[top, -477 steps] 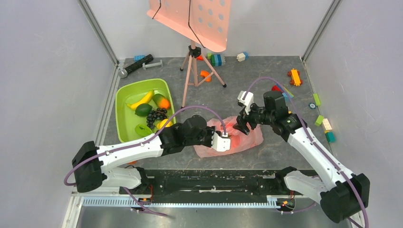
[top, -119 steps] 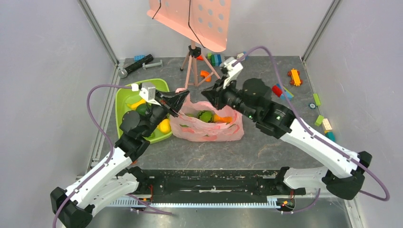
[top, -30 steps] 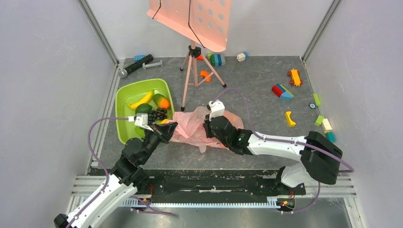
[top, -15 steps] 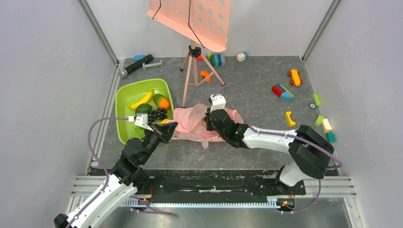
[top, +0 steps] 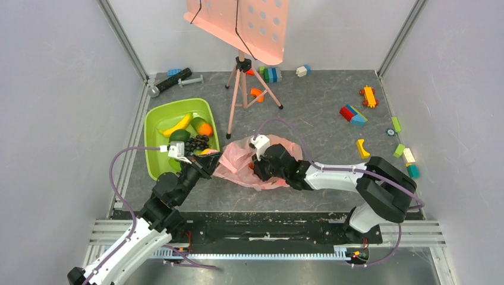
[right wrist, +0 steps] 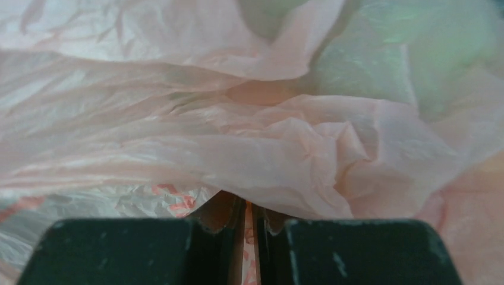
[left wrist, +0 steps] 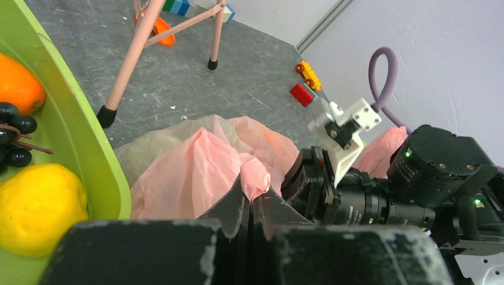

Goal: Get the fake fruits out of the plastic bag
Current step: Adjust the plastic bag at the center of the board.

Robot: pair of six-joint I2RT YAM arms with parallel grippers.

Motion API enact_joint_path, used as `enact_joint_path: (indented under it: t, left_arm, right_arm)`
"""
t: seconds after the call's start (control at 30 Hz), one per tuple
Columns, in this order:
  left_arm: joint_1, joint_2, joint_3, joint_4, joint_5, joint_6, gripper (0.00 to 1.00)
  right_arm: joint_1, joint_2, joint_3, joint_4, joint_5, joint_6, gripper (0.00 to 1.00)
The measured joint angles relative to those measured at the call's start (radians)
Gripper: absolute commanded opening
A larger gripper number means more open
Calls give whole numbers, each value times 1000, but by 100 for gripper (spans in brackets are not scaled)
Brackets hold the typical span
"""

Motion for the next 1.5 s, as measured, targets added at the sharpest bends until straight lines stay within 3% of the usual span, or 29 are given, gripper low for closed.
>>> enact_joint_path:
  t: [0.23, 0.33, 0.37, 0.43, 0.57, 0.63, 0.93, 1.07, 1.2, 1.4, 1.5]
  left_arm:
    - [0, -1, -3, -10, -18, -4, 3]
    - [0, -2, -6, -27, -19, -12, 9]
    - [0, -2, -6, -32, -19, -15, 14]
    - [0, -2, -6, -40, -18, -24, 36]
    - [0, 0, 1, -64, -19, -27, 71]
    - [0, 6, 24, -97, -19, -22, 81]
    - [0, 88, 336, -231, -37, 61, 84]
    - [0, 179, 530, -272, -17, 119, 80]
    - [0, 299, 723, -315, 70, 152, 54]
    - [-48, 450, 833, -323, 256, 147, 19]
    - [-211, 508, 832, -349, 233, 160, 8]
  right_arm:
    - [21, -2, -75, 24, -98, -43, 10]
    - [34, -2, -103, 29, -94, -45, 13]
    - [39, -2, -113, 32, -93, -45, 14]
    - [44, -4, -128, 36, -89, -43, 19]
    - [49, -48, -159, 37, -58, -23, 35]
    - [49, -84, -163, 35, -40, -10, 39]
    - [48, -217, -162, 66, 48, 101, 45]
    - [48, -233, -161, 79, 71, 152, 48]
    - [48, -248, -161, 87, 89, 194, 48]
    - [33, -322, -169, 101, 114, 256, 23]
    - [13, -372, -177, 111, 125, 285, 13]
